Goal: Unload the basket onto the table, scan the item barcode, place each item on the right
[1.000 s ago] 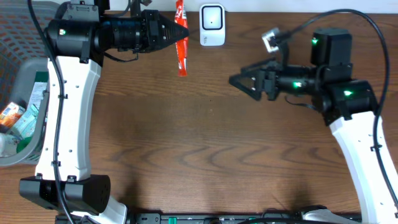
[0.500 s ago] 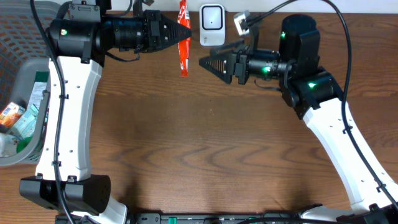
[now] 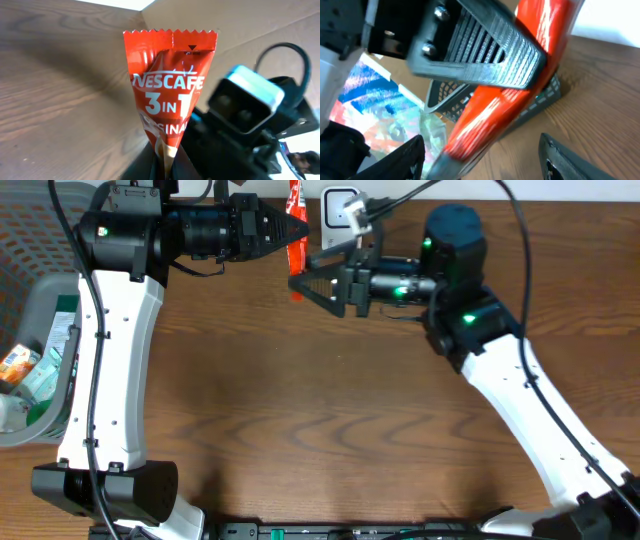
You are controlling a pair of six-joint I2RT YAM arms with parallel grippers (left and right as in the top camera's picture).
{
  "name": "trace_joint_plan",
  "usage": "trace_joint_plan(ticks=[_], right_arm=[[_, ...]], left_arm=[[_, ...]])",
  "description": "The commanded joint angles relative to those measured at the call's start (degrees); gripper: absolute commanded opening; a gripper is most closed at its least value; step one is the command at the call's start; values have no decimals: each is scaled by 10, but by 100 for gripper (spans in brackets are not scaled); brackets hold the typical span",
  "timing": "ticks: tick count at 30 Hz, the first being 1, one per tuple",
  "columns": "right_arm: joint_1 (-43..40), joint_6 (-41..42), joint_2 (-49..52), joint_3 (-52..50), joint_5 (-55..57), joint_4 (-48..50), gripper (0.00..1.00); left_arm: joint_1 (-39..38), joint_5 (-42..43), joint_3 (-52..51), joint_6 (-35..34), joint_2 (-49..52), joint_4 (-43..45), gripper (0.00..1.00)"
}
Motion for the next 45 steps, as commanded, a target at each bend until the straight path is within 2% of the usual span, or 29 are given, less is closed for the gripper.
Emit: trace_joint_plan(ticks=[1,6,9,12,15,19,24,31,33,34,36,37,40,45], right_arm=[[13,7,10,3,8,16,63],[13,4,10,3,15,18,41],[8,4,10,3,15,18,36],[4,5,10,3,15,18,37],[3,5,10,3,15,31,49],[3,17,10,3,12,69,51],[3,41,10,3,10,88,37],[3,33,10,3,12,61,1],[3,19,10,3,15,58,1],[3,19,10,3,17,57,1],[3,16,10,3,18,58,1],[3,14,10,3,21,57,1],[-1,0,10,3,23,34,1],[-17,-35,10,4,98,-71,1]], left_arm=[[-1,28,-1,-5,1,6,7],[-1,27,-1,-5,1,11,8],[-1,23,-1,-2,1,18,7],[-1,23,-1,-2,1,23,8],[-1,23,-1,-2,1,22,8],[-1,23,-1,-2,1,22,7],[-1,23,-1,-2,1,22,7],[-1,23,-1,-2,1,22,7],[-1,23,-1,-2,1,22,8],[-1,23,-1,-2,1,23,12],[-1,23,-1,0,1,23,42],[-1,23,-1,5,1,23,51],[-1,5,-1,19,1,35,61],[-1,-135,-1,19,1,42,62]])
